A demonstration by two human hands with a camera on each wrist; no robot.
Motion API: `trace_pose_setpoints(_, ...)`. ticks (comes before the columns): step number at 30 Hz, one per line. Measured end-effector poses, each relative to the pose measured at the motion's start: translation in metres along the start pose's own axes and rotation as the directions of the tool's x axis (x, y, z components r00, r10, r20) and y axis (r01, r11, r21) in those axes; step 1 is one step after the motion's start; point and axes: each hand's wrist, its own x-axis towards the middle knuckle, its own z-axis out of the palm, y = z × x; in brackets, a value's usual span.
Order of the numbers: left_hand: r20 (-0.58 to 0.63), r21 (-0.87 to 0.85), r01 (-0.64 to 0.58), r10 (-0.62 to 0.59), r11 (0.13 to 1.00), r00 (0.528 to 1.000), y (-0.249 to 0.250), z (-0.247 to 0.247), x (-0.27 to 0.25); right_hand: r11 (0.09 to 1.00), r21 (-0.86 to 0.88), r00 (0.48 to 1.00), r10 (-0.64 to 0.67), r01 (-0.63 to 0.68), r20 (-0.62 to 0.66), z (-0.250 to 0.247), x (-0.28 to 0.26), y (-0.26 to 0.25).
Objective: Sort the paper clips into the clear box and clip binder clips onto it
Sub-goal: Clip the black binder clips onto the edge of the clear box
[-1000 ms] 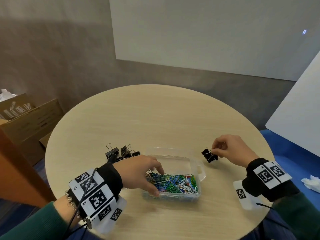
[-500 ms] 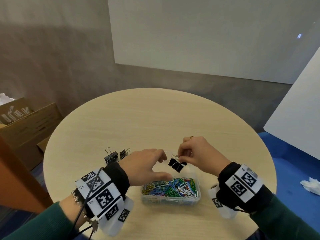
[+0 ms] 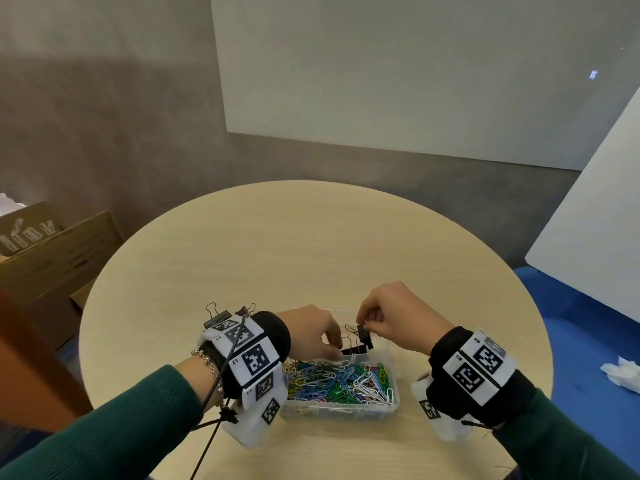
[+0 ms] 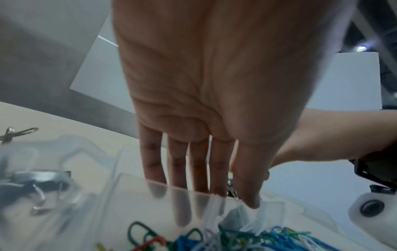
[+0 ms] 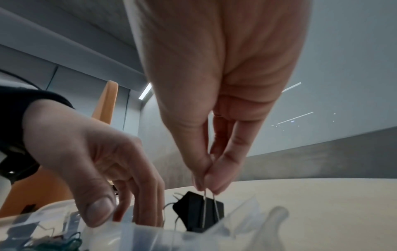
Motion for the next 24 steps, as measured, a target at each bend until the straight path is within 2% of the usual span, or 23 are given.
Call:
trace_pose_setpoints(6, -0.001, -0.046, -0.006, 0.006, 0.999, 1.000, 0.002, 0.002, 0.002, 0.996, 0.081, 0.993, 0.051, -0.042, -0.105, -0.012, -0.002, -0.003)
trace_pose_setpoints(11, 0.027, -0.009, -0.034, 0.034, 0.999, 0.999, 0.006, 0.002, 0.000, 0.990, 0.136, 0.978, 0.069, -0.042, -0.199, -0.016, 0.002, -0.009)
trace_pose_setpoints(14, 0.048, -0.008, -0.074, 0.074, 0.997, 0.996, 0.010, 0.001, 0.000, 0.986, 0.152, 0.980, 0.093, -0.067, -0.173, -0.011, 0.007, -0.012)
trace_pose_setpoints(19, 0.064, 0.024, -0.056, 0.055, 0.998, 0.996, 0.010, 0.000, -0.003, 0.988, 0.110, 0.986, 0.122, -0.110, -0.116, -0.004, 0.010, -0.012)
trace_pose_setpoints(24, 0.048, -0.021, -0.069, 0.070, 0.997, 0.996, 0.009, -0.001, -0.005, 0.990, 0.057, 0.992, 0.126, -0.126, 0.015, -0.003, 0.010, -0.011)
